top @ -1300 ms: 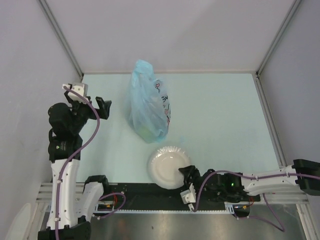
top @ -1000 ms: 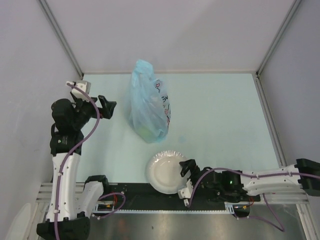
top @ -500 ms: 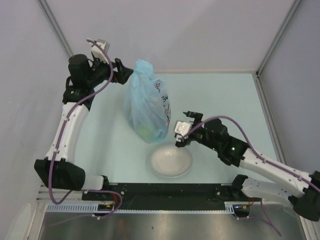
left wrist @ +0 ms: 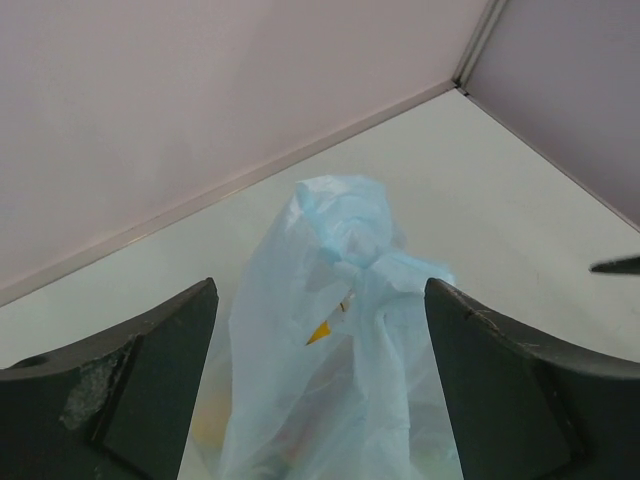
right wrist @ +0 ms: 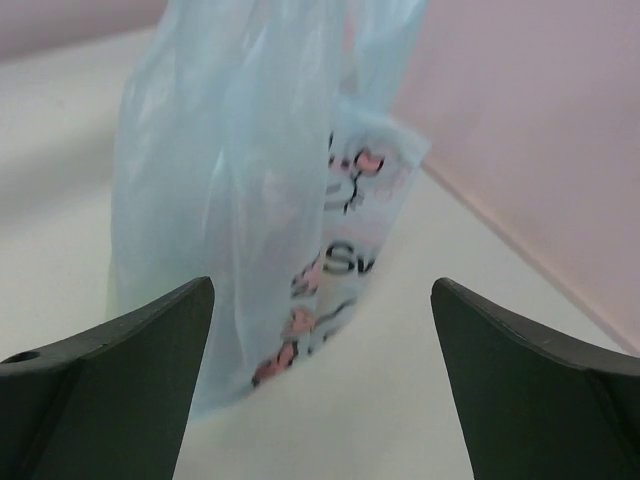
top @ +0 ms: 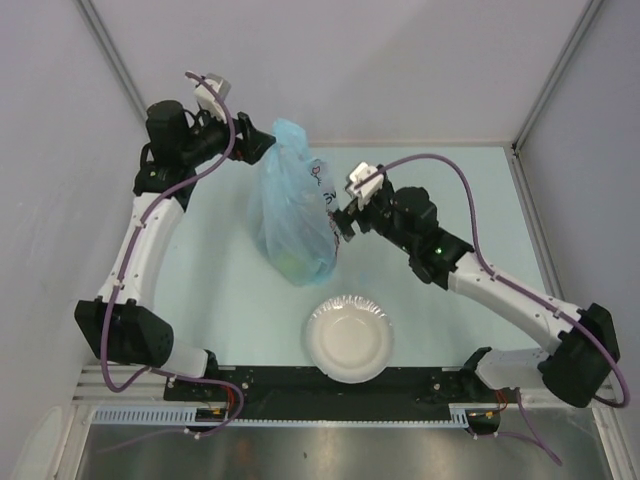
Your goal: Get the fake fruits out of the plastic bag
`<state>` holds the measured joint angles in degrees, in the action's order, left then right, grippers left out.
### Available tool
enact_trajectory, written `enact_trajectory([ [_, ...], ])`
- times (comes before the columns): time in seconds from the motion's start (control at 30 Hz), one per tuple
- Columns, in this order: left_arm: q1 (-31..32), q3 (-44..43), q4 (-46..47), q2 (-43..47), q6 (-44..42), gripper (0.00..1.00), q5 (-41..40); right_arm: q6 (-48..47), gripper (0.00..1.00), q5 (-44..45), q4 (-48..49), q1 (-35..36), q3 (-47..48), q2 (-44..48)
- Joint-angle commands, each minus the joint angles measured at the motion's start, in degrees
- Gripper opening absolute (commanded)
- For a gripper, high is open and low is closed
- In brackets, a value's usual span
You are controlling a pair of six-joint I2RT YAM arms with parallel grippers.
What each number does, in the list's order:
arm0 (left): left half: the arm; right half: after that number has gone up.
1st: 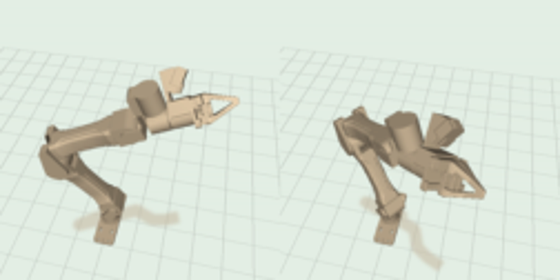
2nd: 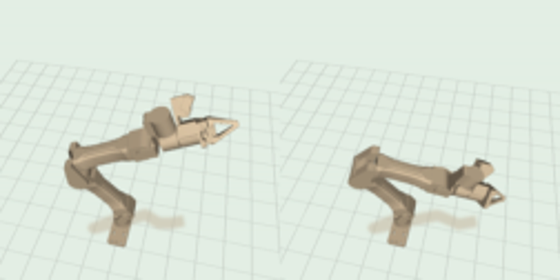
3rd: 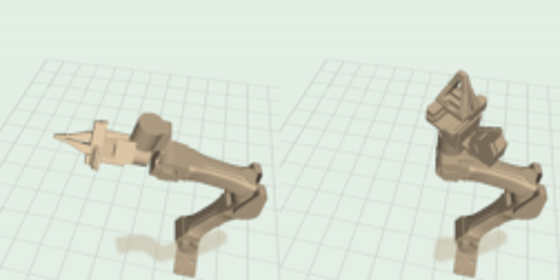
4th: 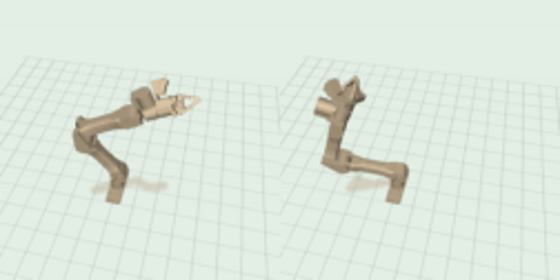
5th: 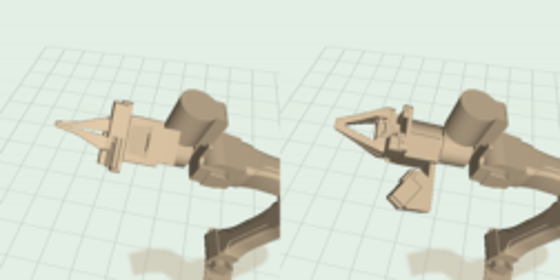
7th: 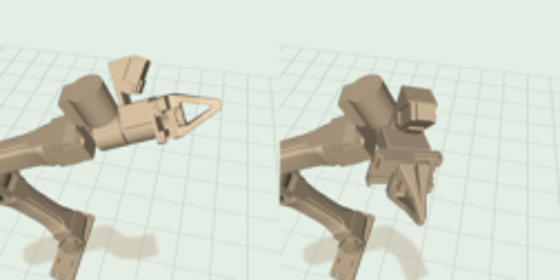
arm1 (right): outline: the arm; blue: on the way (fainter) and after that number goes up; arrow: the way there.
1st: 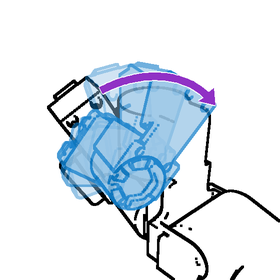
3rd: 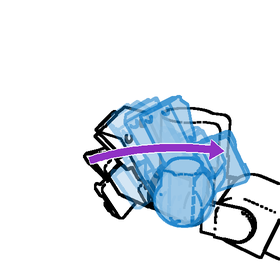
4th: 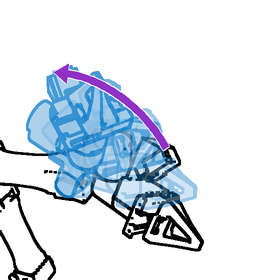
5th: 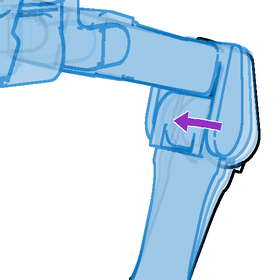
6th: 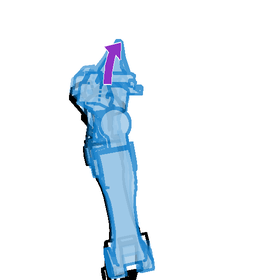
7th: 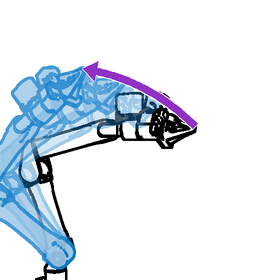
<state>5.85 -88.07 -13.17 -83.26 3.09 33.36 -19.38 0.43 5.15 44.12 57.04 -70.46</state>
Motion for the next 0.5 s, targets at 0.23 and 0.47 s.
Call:
enact_trajectory([
  [0.23, 5.0, 2.5, -4.4, 1.1, -8.6, 0.71, 0.4, 16.7, 0.92, -7.2, 16.7, -9.7, 21.7, -19.5],
  [0.47, 5.1, 8.9, -7.1, 6.2, -11.6, 0.0, -0.8, 20.8, 0.94, -13.9, 19.0, -11.0, 30.3, -28.0],
])
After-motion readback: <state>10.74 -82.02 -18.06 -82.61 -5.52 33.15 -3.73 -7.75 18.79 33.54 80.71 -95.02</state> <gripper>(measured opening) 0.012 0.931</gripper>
